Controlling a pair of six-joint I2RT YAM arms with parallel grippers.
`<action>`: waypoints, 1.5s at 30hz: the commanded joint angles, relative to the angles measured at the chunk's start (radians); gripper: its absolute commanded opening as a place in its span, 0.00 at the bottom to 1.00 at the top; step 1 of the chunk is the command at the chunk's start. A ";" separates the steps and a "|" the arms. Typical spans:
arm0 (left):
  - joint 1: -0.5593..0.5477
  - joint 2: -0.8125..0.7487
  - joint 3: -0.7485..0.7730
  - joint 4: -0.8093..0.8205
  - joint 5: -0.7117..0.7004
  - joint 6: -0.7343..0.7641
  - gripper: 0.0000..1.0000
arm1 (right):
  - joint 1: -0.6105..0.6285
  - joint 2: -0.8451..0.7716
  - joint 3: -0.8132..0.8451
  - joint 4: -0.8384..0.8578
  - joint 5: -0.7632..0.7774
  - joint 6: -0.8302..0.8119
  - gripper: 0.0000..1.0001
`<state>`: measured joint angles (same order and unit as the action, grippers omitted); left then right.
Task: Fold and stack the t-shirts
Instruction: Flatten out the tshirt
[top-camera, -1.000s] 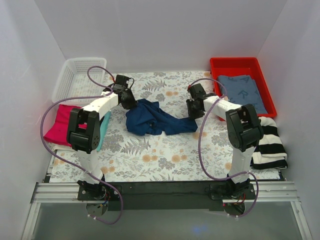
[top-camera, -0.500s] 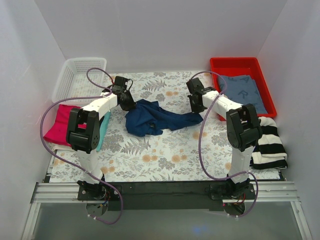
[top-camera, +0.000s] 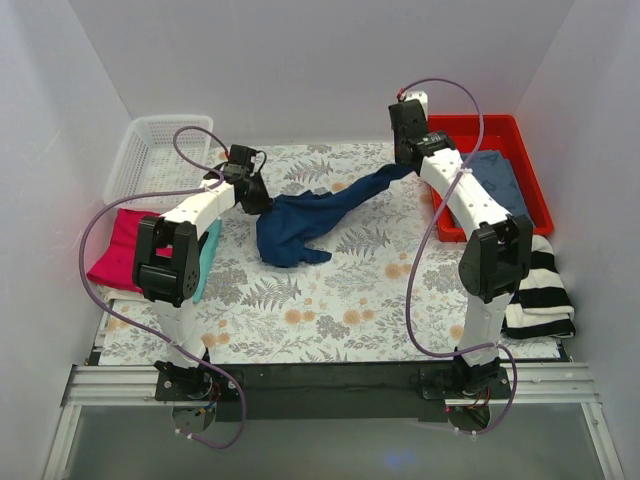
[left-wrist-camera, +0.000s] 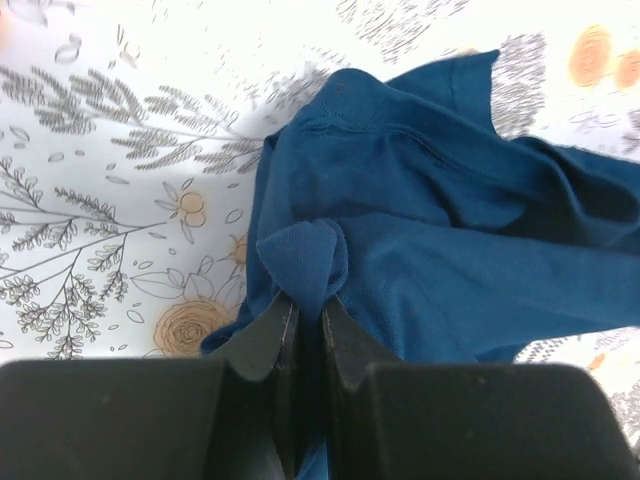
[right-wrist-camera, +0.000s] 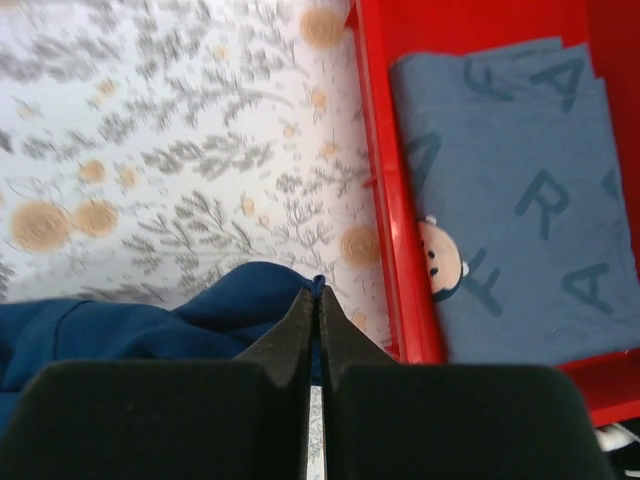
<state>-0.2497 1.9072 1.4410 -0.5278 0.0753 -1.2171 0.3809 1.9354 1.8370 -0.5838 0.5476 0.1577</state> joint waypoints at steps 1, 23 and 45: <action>0.006 -0.074 0.099 -0.008 0.000 0.037 0.00 | 0.000 -0.064 0.120 0.015 0.051 -0.018 0.01; 0.006 -0.273 0.391 -0.061 0.011 0.200 0.00 | 0.006 -0.372 0.142 0.248 0.034 -0.106 0.01; 0.009 -0.049 0.208 -0.058 -0.034 0.166 0.81 | 0.033 -0.457 -0.296 0.359 0.095 0.006 0.01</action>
<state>-0.2493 1.9198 1.6577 -0.5552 0.0879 -1.0126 0.4164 1.4864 1.5078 -0.2405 0.5884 0.1421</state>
